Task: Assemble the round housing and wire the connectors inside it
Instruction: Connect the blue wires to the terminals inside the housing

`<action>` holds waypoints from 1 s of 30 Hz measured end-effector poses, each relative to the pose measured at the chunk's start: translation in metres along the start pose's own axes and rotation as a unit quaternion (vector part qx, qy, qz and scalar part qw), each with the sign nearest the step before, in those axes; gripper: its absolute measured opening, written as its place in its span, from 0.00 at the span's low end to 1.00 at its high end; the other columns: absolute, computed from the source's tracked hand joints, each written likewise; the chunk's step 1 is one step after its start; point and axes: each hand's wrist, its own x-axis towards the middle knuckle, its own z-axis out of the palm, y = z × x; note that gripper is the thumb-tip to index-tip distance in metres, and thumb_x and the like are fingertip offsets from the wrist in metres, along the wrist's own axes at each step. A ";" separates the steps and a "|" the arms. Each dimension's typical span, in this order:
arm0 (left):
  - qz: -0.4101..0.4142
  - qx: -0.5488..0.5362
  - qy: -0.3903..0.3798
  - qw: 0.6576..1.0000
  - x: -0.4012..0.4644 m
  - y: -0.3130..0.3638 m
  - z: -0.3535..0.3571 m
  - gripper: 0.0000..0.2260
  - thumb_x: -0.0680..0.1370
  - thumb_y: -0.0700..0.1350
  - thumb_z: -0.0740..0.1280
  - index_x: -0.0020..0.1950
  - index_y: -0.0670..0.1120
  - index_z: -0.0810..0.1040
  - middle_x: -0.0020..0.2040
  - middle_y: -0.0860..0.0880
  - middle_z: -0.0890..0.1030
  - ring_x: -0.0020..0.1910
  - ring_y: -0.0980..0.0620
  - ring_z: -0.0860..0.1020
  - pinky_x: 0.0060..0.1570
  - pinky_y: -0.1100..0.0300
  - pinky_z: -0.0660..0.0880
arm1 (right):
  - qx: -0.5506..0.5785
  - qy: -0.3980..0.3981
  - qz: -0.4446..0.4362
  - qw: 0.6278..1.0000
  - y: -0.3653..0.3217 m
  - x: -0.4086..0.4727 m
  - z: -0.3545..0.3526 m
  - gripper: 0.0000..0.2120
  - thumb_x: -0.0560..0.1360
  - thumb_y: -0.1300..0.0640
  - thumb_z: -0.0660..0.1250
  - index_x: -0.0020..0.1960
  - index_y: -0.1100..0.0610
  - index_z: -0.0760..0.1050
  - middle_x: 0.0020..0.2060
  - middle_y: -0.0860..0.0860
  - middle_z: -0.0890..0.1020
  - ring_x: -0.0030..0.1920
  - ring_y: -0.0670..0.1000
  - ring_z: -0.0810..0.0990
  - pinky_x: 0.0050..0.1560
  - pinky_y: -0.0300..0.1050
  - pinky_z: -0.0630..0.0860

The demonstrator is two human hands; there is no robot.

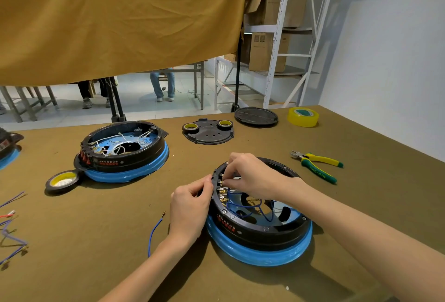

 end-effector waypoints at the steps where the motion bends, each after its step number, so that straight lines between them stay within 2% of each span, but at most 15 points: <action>1: 0.004 0.001 0.002 1.000 -0.001 0.000 0.001 0.11 0.83 0.45 0.66 0.54 0.62 0.82 0.46 0.67 0.85 0.49 0.65 0.84 0.44 0.67 0.80 | -0.001 -0.001 -0.003 1.000 0.000 0.001 0.000 0.06 0.80 0.56 0.71 0.49 0.55 0.86 0.44 0.48 0.75 0.47 0.47 0.74 0.48 0.46 0.74; 6: 0.006 -0.001 0.017 1.000 0.004 -0.006 0.002 0.11 0.82 0.45 0.67 0.62 0.48 0.84 0.55 0.61 0.85 0.57 0.66 0.81 0.50 0.72 0.77 | -0.021 -0.018 -0.022 0.999 -0.001 0.005 0.000 0.05 0.80 0.57 0.70 0.50 0.56 0.86 0.45 0.47 0.73 0.48 0.47 0.71 0.47 0.43 0.72; 10: 0.006 -0.004 0.008 1.000 0.002 -0.006 0.001 0.10 0.83 0.44 0.66 0.62 0.51 0.83 0.52 0.68 0.83 0.55 0.69 0.80 0.49 0.72 0.77 | 0.012 -0.002 -0.014 1.000 0.005 0.004 0.000 0.05 0.79 0.56 0.71 0.50 0.56 0.86 0.45 0.47 0.74 0.46 0.46 0.74 0.48 0.43 0.75; 13: 0.006 0.007 0.021 1.000 0.005 -0.009 0.003 0.10 0.82 0.45 0.67 0.62 0.49 0.83 0.58 0.61 0.83 0.58 0.71 0.78 0.53 0.73 0.77 | 0.014 0.016 -0.006 1.000 0.005 0.004 0.006 0.05 0.79 0.57 0.71 0.50 0.56 0.86 0.44 0.46 0.73 0.46 0.45 0.74 0.48 0.42 0.76; 15: 0.004 0.004 0.010 1.000 0.004 -0.009 0.001 0.10 0.82 0.45 0.67 0.61 0.51 0.84 0.58 0.61 0.83 0.58 0.70 0.79 0.52 0.73 0.77 | 0.018 0.028 -0.006 0.999 0.006 0.001 0.011 0.04 0.79 0.56 0.71 0.50 0.55 0.85 0.44 0.45 0.73 0.45 0.44 0.74 0.47 0.41 0.75; 18: -0.005 -0.015 -0.008 1.000 0.004 -0.006 0.000 0.09 0.82 0.45 0.68 0.59 0.56 0.84 0.54 0.62 0.85 0.54 0.65 0.83 0.48 0.67 0.80 | 0.075 -0.005 0.020 0.997 0.016 0.000 0.001 0.05 0.78 0.53 0.73 0.50 0.52 0.86 0.45 0.45 0.78 0.44 0.42 0.77 0.43 0.35 0.73; 20: -0.010 -0.002 -0.007 1.000 0.003 -0.005 0.001 0.11 0.82 0.47 0.68 0.63 0.52 0.84 0.55 0.56 0.86 0.55 0.60 0.84 0.50 0.58 0.83 | 0.114 0.024 0.043 0.992 0.023 0.002 -0.006 0.05 0.77 0.51 0.73 0.48 0.51 0.86 0.43 0.44 0.80 0.44 0.38 0.77 0.42 0.33 0.73; 22: -0.008 0.014 -0.004 1.000 0.002 -0.005 0.001 0.13 0.82 0.48 0.67 0.65 0.50 0.83 0.57 0.55 0.86 0.57 0.58 0.83 0.54 0.52 0.83 | 0.114 0.041 0.075 0.990 0.027 0.005 -0.007 0.07 0.78 0.51 0.72 0.50 0.53 0.86 0.42 0.44 0.83 0.43 0.39 0.79 0.41 0.40 0.76; 24: -0.004 0.019 -0.003 1.000 0.001 -0.002 0.001 0.11 0.82 0.49 0.67 0.64 0.54 0.82 0.57 0.58 0.85 0.57 0.61 0.83 0.54 0.54 0.83 | 0.111 -0.006 0.101 0.989 0.027 0.008 -0.004 0.09 0.79 0.50 0.71 0.52 0.55 0.86 0.44 0.49 0.86 0.45 0.49 0.83 0.47 0.53 0.81; 26: -0.001 0.021 -0.009 1.000 0.000 -0.001 0.001 0.12 0.82 0.49 0.67 0.64 0.55 0.81 0.57 0.60 0.84 0.58 0.62 0.82 0.55 0.55 0.83 | 0.124 -0.019 0.107 0.986 0.028 0.009 -0.001 0.08 0.78 0.52 0.72 0.52 0.54 0.87 0.44 0.51 0.87 0.47 0.58 0.84 0.52 0.58 0.82; 28: 0.005 0.033 -0.010 0.999 0.000 0.000 0.000 0.13 0.82 0.49 0.66 0.66 0.51 0.82 0.59 0.58 0.84 0.59 0.63 0.81 0.58 0.55 0.82 | 0.140 -0.005 0.106 0.985 0.031 0.010 -0.001 0.06 0.77 0.53 0.73 0.50 0.54 0.87 0.43 0.48 0.87 0.46 0.56 0.84 0.49 0.55 0.83; 30: 0.015 0.043 -0.012 0.999 0.002 0.001 -0.001 0.13 0.83 0.47 0.66 0.66 0.48 0.82 0.61 0.55 0.84 0.61 0.61 0.80 0.60 0.54 0.81 | 0.137 0.011 0.092 0.986 0.032 0.011 0.003 0.06 0.77 0.55 0.74 0.50 0.55 0.88 0.41 0.43 0.85 0.43 0.49 0.83 0.43 0.44 0.80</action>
